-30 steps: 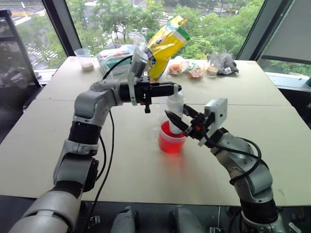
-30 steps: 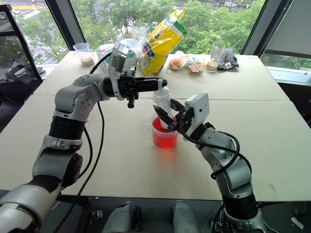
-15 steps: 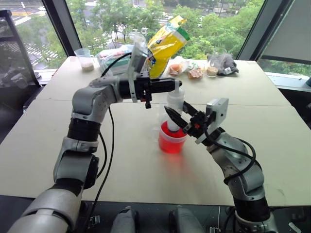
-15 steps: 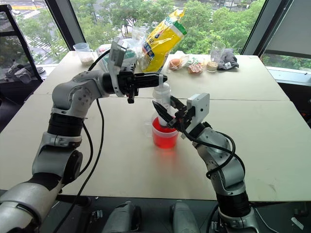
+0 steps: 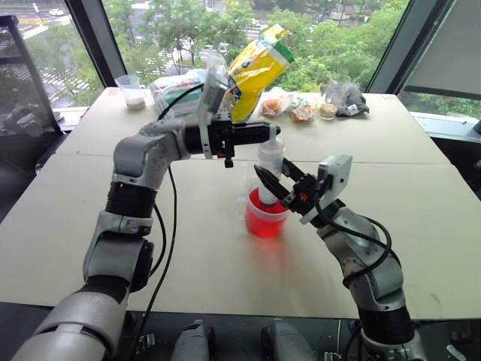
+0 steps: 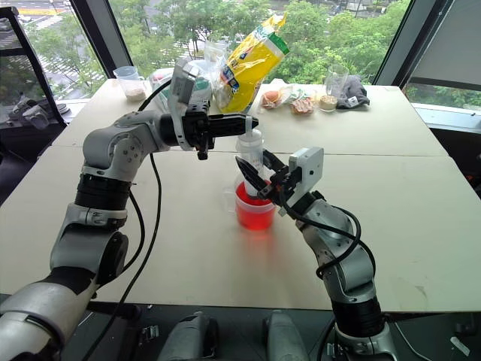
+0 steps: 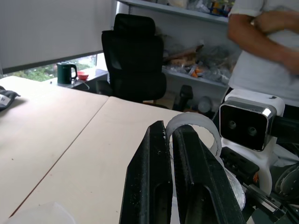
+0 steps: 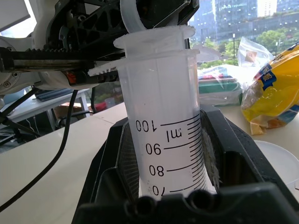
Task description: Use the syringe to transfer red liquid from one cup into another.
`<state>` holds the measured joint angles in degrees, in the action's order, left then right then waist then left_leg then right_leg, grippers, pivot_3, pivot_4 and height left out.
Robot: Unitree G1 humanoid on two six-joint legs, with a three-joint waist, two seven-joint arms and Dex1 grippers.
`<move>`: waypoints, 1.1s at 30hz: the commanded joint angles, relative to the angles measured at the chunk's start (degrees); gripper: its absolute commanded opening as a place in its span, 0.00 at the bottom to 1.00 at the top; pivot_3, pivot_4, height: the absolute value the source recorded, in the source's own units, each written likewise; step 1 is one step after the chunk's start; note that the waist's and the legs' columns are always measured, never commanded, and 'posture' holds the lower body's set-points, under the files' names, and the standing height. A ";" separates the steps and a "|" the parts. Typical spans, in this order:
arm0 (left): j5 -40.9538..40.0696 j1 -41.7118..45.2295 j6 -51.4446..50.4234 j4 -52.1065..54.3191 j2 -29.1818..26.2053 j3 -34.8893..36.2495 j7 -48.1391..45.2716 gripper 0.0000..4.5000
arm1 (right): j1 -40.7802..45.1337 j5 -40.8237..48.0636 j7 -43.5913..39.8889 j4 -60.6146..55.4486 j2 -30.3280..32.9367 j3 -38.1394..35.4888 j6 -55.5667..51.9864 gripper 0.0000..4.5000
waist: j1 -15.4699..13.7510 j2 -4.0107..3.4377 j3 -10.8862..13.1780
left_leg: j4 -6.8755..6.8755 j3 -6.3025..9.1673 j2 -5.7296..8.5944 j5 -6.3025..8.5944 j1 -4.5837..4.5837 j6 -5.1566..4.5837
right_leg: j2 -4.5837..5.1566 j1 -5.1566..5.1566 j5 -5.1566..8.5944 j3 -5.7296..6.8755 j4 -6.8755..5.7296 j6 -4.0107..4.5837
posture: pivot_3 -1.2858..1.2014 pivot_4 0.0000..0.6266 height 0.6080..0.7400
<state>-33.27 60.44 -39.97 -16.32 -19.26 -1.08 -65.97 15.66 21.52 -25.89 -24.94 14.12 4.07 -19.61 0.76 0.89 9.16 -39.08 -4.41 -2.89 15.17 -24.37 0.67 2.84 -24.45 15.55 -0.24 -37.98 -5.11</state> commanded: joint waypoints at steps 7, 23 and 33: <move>-3.17 4.49 0.82 2.14 0.01 4.69 1.10 0.00 | -3.21 -0.52 -1.19 2.62 -0.02 2.54 0.28 0.33 | 0.02 0.00 0.00 | 0.00 0.00 0.00 0.00 0.00 0.00 | 0.00 0.00 0.00 0.00 0.00 0.00 | 0.52 0.24 1.00; -3.52 5.51 0.54 1.76 0.43 5.49 1.96 0.00 | -4.98 -0.59 -1.74 4.86 0.16 3.16 1.05 0.33 | 0.01 0.00 0.00 | 0.00 0.00 0.00 0.00 0.00 0.00 | 0.00 0.00 0.00 0.00 0.00 0.00 | 0.52 0.24 1.00; -3.79 6.16 0.38 1.67 0.42 5.91 2.01 0.00 | -5.35 -0.61 -2.03 5.95 0.31 3.28 0.85 0.33 | 0.01 0.00 0.00 | 0.00 0.00 0.00 0.00 0.00 0.00 | 0.00 0.00 0.00 -0.01 0.00 0.00 | 0.52 0.24 1.00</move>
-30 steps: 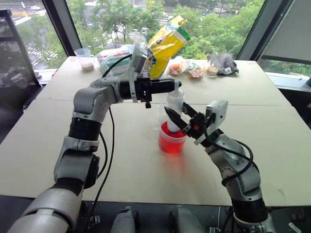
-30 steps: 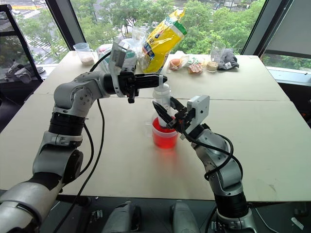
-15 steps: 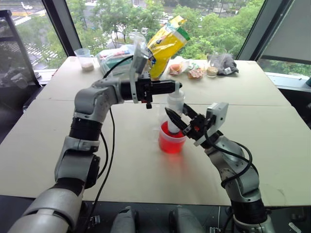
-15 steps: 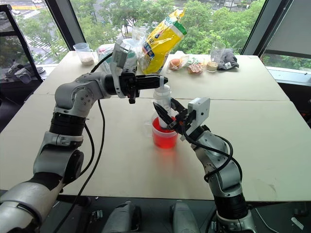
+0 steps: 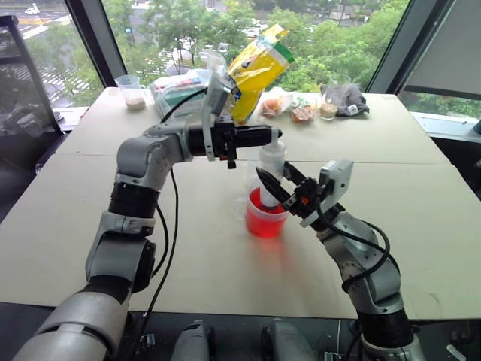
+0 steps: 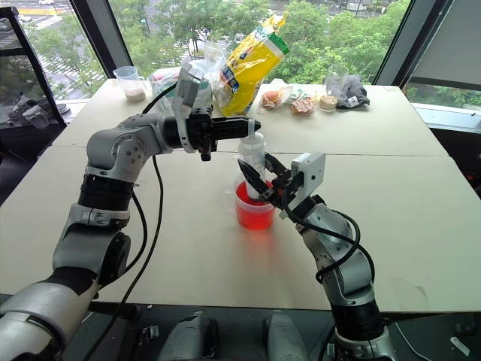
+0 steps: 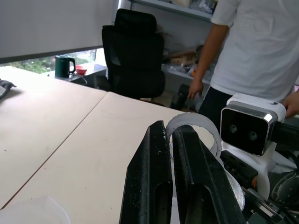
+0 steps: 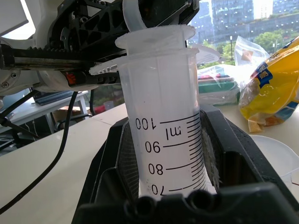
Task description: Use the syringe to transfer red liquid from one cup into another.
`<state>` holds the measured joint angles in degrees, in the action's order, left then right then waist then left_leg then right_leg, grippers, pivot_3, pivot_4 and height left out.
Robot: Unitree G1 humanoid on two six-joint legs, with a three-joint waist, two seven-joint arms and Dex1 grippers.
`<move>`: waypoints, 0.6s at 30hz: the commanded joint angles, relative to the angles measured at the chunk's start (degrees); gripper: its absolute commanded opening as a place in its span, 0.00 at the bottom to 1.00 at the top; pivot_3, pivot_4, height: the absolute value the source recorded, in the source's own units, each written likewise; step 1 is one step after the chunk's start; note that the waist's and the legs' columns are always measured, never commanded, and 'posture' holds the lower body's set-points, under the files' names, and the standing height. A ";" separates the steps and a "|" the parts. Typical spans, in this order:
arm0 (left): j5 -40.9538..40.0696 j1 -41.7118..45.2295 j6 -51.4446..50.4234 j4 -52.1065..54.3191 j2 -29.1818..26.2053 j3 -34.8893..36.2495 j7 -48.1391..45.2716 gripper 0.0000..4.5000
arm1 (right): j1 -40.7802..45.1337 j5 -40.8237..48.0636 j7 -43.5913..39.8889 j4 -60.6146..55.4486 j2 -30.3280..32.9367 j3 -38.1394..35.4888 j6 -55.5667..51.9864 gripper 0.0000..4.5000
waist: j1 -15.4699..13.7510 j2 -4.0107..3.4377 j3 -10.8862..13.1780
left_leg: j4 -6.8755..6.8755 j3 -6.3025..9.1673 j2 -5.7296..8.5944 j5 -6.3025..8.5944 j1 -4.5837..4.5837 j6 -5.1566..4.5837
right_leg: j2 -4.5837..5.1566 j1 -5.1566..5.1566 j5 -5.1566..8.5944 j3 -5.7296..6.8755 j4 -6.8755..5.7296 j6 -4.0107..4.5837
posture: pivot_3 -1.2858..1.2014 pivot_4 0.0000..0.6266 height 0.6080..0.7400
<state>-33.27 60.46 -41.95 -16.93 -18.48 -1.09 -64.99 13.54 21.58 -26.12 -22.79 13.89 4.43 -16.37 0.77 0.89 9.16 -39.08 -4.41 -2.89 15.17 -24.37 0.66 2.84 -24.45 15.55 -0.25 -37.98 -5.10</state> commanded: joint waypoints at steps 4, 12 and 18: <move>-3.98 6.39 2.32 2.44 -0.45 6.05 0.95 0.00 | -3.37 -0.53 -1.85 4.10 0.68 2.79 -2.75 0.33 | 0.00 0.00 0.00 | 0.00 0.00 0.00 0.00 0.00 0.00 | 0.00 0.00 0.00 0.00 0.00 0.00 | 0.52 0.24 1.00; -4.40 7.32 2.14 2.49 -0.38 6.47 1.06 0.00 | -3.59 -0.37 -2.09 4.13 1.24 2.67 -3.38 0.33 | 0.00 0.00 0.00 | 0.00 0.00 0.00 0.00 0.00 0.00 | 0.00 0.00 0.00 0.00 0.00 0.00 | 0.52 0.24 1.00; -4.46 7.78 2.20 2.40 -0.22 6.53 1.03 0.00 | -3.68 -0.40 -2.18 4.20 1.71 2.89 -3.41 0.33 | 0.00 0.00 0.00 | 0.00 0.00 0.00 0.00 0.00 0.00 | 0.00 0.00 0.00 0.00 0.00 0.00 | 0.52 0.24 1.00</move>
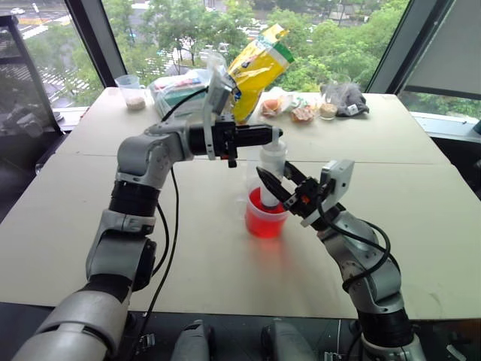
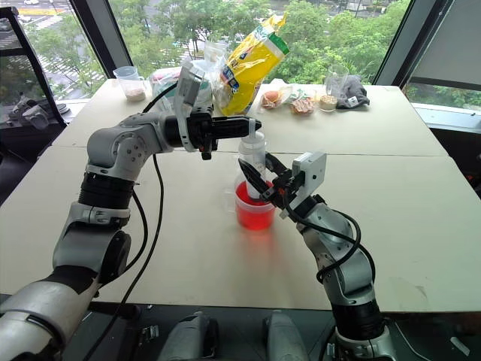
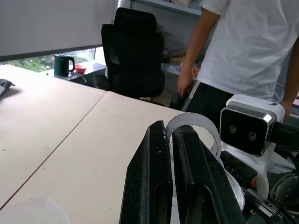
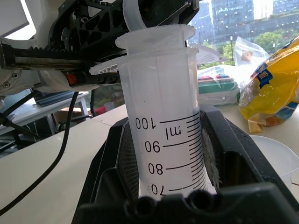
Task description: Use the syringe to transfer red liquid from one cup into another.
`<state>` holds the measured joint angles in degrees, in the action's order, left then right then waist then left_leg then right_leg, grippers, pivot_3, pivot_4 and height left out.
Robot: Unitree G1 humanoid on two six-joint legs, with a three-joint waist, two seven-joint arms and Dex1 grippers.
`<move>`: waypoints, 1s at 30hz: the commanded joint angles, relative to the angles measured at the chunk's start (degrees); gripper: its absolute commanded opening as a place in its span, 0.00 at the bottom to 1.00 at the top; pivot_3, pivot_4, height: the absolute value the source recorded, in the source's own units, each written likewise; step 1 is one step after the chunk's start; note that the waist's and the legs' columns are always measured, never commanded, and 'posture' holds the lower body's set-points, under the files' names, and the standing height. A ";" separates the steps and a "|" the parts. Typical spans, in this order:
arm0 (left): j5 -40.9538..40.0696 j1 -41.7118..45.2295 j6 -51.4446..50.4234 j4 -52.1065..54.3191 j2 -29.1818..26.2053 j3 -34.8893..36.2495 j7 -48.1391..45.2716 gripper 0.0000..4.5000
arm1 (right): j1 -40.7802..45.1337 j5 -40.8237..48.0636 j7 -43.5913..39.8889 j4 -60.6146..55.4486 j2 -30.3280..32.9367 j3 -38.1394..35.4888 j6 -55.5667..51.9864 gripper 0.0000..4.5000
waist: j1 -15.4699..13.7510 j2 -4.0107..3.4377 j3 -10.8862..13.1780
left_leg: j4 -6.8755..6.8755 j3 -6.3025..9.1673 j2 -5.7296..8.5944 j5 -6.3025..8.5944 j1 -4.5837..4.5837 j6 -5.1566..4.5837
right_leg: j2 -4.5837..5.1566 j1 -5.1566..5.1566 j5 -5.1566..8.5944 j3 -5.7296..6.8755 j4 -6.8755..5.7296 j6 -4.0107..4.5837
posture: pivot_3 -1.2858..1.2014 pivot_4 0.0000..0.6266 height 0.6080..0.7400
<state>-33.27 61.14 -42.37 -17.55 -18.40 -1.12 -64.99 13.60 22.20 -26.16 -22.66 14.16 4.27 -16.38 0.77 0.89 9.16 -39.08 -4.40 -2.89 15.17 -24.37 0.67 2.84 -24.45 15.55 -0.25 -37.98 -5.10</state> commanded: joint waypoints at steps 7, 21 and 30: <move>-4.89 8.23 2.52 2.98 -0.13 6.98 1.11 0.00 | -4.08 -0.98 -2.35 4.25 1.84 3.35 -3.90 0.33 | 0.01 0.00 0.00 | 0.00 0.00 0.00 0.00 0.00 0.00 | 0.00 0.00 0.00 0.00 0.00 0.00 | 0.52 0.24 1.00; -5.42 9.43 1.97 3.22 -0.40 8.09 1.73 0.00 | -4.93 -0.83 -2.65 4.56 2.28 4.02 -4.69 0.33 | -0.02 0.01 0.01 | 0.00 0.00 0.00 0.00 0.00 0.00 | 0.00 0.00 0.00 0.00 0.00 0.00 | 0.52 0.24 1.00; -5.64 9.82 2.10 2.70 -0.45 8.27 2.07 0.00 | -4.67 -0.57 -2.45 4.65 2.33 3.82 -4.59 0.33 | 0.01 0.01 0.01 | 0.00 0.00 0.00 0.00 0.00 0.00 | 0.00 0.00 0.00 0.00 0.00 0.00 | 0.52 0.24 1.00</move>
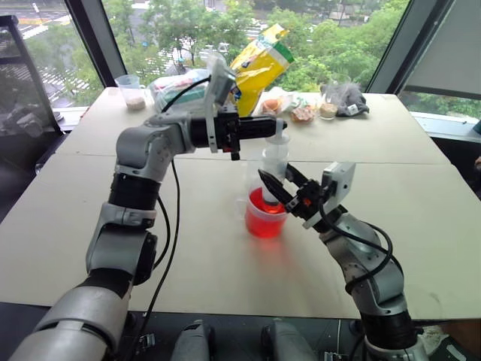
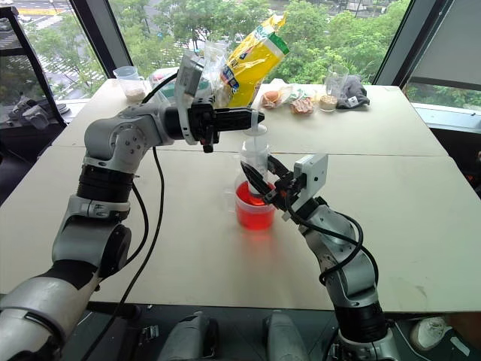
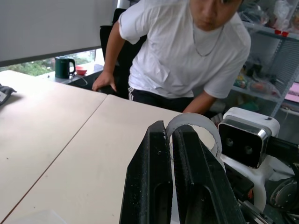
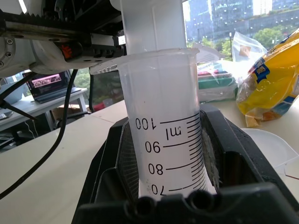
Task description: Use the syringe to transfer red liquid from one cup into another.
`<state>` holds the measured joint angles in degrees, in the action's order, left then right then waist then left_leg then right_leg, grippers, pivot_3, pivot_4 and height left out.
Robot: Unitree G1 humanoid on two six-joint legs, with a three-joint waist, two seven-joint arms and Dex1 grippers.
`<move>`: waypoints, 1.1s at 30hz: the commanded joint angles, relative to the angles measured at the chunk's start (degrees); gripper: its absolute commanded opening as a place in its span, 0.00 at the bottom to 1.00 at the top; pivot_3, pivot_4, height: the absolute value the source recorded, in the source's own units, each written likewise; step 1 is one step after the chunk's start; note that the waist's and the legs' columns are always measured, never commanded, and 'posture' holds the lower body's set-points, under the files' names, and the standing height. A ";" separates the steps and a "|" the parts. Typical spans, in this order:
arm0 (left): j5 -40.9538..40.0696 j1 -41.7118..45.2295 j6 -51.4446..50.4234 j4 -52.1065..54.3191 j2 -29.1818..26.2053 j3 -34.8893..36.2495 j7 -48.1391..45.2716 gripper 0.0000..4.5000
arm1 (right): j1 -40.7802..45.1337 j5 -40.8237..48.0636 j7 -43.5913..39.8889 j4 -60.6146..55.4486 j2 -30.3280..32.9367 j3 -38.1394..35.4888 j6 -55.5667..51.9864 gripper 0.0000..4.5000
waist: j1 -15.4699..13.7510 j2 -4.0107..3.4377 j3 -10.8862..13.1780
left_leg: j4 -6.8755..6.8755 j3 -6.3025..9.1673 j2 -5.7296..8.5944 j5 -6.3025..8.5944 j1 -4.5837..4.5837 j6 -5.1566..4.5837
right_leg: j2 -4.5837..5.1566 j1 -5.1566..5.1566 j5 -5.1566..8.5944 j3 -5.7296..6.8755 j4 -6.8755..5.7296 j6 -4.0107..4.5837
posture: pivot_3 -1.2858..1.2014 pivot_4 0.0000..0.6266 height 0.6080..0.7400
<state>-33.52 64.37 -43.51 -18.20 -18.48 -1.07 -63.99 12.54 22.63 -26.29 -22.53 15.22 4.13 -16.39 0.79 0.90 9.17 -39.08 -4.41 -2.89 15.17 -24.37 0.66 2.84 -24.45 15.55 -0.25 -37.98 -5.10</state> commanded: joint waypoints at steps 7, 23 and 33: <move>-5.43 3.29 1.55 5.94 -1.96 5.62 -0.58 0.00 | 0.05 -0.03 -0.59 1.42 0.90 1.21 -4.27 0.33 | 0.04 0.00 0.00 | 0.00 0.00 0.00 0.00 0.00 0.00 | 0.00 -0.01 0.00 0.00 0.00 0.00 | 0.52 0.24 1.00; -2.55 -3.24 1.75 6.36 -6.40 2.85 -3.24 0.52 | 8.27 3.22 1.34 -7.26 3.65 -4.13 -12.04 0.33 | -0.07 0.00 0.00 | 0.00 -0.01 0.00 0.00 -0.01 0.00 | 0.00 -0.01 0.00 -0.04 0.00 0.00 | 0.52 0.24 1.00; -0.24 -4.05 4.82 1.83 -10.62 4.44 -2.45 0.52 | 13.51 8.11 1.98 -9.04 5.30 -7.94 -16.87 0.33 | 0.00 0.00 0.00 | 0.01 -0.01 -0.02 0.00 -0.01 0.00 | -0.03 -0.03 0.00 -0.06 -0.01 0.00 | 0.52 0.24 1.00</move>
<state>-34.18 59.88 -40.20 -16.62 -28.21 1.35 -66.59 24.15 28.72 -24.64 -27.90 20.25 -2.23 -33.02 0.79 0.90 9.17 -39.07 -4.42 -2.91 15.18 -24.38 0.66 2.81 -24.48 15.55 -0.31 -37.98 -5.10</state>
